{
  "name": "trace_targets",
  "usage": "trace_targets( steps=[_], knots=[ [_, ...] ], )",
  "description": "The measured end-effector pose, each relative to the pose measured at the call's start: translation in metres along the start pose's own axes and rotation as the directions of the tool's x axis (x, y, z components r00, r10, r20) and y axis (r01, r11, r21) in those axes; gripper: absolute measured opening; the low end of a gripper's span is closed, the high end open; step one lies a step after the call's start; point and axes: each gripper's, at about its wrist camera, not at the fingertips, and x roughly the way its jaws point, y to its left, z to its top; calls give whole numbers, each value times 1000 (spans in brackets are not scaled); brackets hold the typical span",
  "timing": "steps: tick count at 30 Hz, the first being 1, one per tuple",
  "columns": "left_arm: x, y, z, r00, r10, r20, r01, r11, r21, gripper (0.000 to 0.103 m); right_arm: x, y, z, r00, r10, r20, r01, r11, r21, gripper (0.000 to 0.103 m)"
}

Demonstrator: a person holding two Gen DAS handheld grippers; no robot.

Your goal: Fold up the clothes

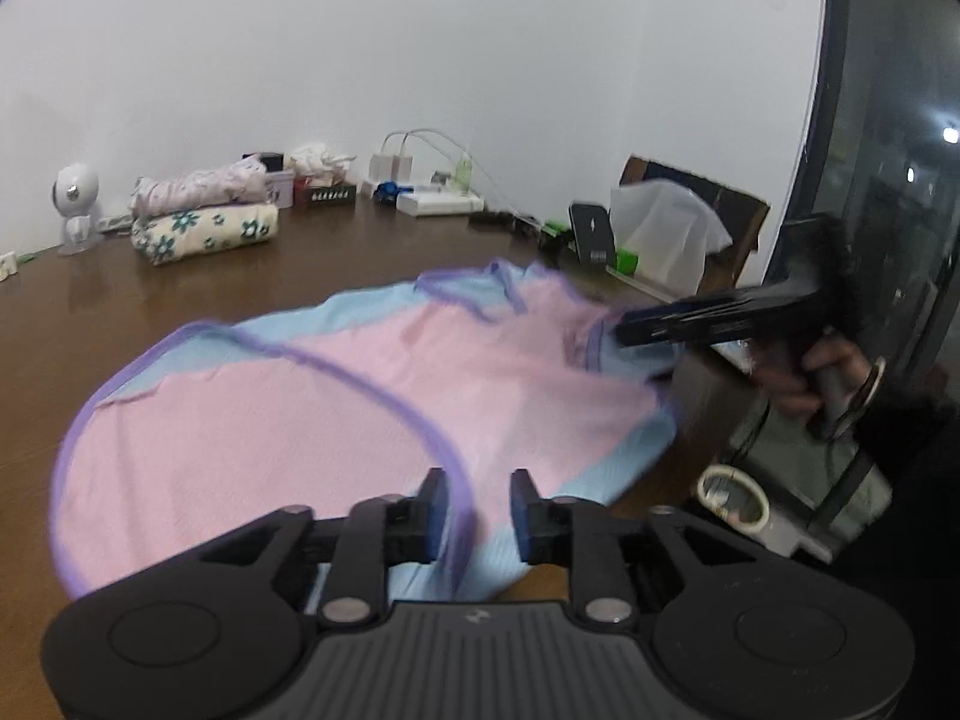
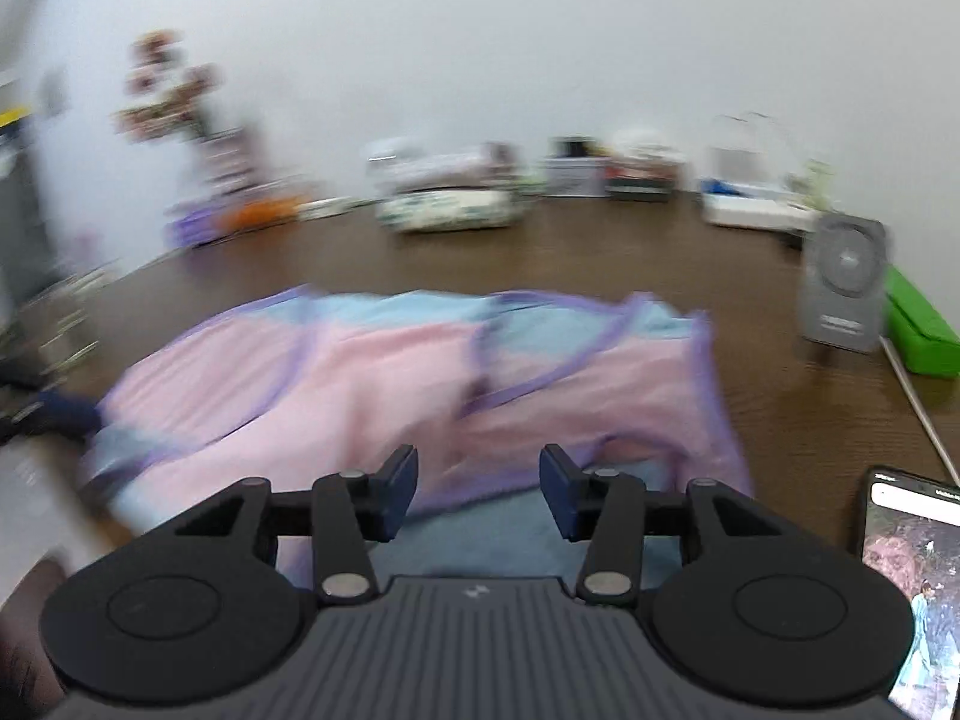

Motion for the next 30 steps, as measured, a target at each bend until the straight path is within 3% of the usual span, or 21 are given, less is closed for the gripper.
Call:
trace_targets(
  steps=[2, 5, 9, 13, 15, 16, 17, 20, 22, 23, 25, 26, 27, 29, 30],
  knots=[
    [19, -1, 5, 999, 20, -24, -21, 999, -29, 25, 20, -4, 7, 1000, -13, -13, 14, 997, 69, 40],
    [41, -3, 9, 997, 52, -58, -56, 996, -63, 24, 38, 3, 10, 998, 19, -61, -16, 998, 53, 30],
    [49, -3, 3, 994, 72, -81, -77, 995, -67, 25, 26, 5, 3, 999, 4, -44, -4, 1000, 2, 33],
    [53, -1, 0, 993, 78, -90, -86, 993, -78, 25, 33, 9, 4, 998, 17, -59, -15, 999, 37, 31],
    [53, -2, 1, 992, 85, -94, -93, 992, -80, 25, 45, 9, 8, 993, 38, -111, -26, 994, 106, 1],
    [53, -2, 1, 992, 89, -94, -96, 992, -80, 25, 48, 5, 11, 989, 76, -125, -53, 983, 173, 1],
    [53, -3, 1, 991, 93, -93, -100, 992, -77, 25, 48, -1, 14, 984, 142, -107, -110, 959, 262, 1],
    [52, -4, -1, 992, 96, -85, -102, 991, -82, 25, 46, -33, 20, 947, 320, -4, -269, 802, 534, 1],
    [51, -4, -2, 992, 95, -79, -102, 991, -87, 25, 45, -53, 19, 950, 310, 25, -258, 742, 618, 2],
    [50, -4, -3, 993, 95, -77, -102, 991, -90, 25, 44, -58, 19, 963, 269, 7, -214, 752, 624, 9],
    [50, -4, -3, 993, 94, -74, -101, 991, -91, 25, 37, -50, 18, 983, 179, -38, -131, 833, 537, 30],
    [50, -4, -3, 993, 94, -73, -101, 991, -90, 25, 33, -41, 18, 988, 148, -46, -109, 872, 477, 52],
    [49, -4, -3, 993, 93, -73, -99, 991, -88, 25, 28, -33, 17, 991, 120, -51, -88, 905, 417, 62],
    [50, -4, -3, 993, 90, -73, -96, 992, -84, 25, 27, -17, 14, 991, 124, -50, -99, 932, 348, 64],
    [50, -4, -2, 993, 89, -73, -94, 992, -82, 26, 29, -10, 13, 993, 107, -50, -85, 941, 327, 60]
  ],
)
